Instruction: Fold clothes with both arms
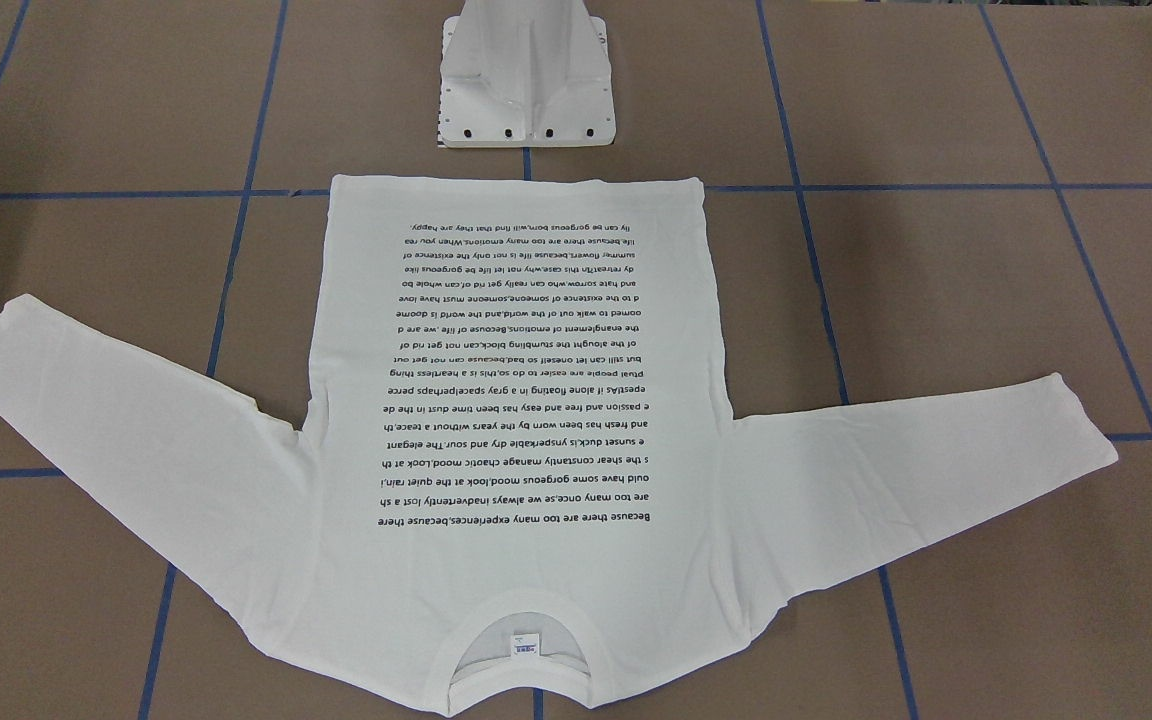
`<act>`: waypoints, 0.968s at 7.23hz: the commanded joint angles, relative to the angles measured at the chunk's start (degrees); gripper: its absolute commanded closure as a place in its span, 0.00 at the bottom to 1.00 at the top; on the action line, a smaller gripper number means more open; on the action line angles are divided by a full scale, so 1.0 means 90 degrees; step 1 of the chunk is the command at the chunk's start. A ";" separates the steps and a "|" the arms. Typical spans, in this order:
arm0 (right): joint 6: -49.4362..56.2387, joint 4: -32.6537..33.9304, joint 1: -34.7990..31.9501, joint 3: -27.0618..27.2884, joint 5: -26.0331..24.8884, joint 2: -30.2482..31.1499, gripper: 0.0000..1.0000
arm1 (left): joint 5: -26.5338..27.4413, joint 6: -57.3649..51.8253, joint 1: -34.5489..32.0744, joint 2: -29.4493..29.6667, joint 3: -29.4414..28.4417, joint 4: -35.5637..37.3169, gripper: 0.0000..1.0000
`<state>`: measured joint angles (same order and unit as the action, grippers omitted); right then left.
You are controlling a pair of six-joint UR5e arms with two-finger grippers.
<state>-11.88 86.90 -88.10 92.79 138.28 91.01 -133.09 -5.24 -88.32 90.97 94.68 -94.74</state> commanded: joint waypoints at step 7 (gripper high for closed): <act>-0.1789 -0.3141 0.1455 -0.0261 -0.0588 0.0402 0.00 | -0.0251 0.0016 0.0185 0.0029 -0.0589 -0.2013 0.00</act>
<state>-22.99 68.71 -78.27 90.65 134.20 92.22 -134.95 -5.04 -86.74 91.42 89.70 -112.64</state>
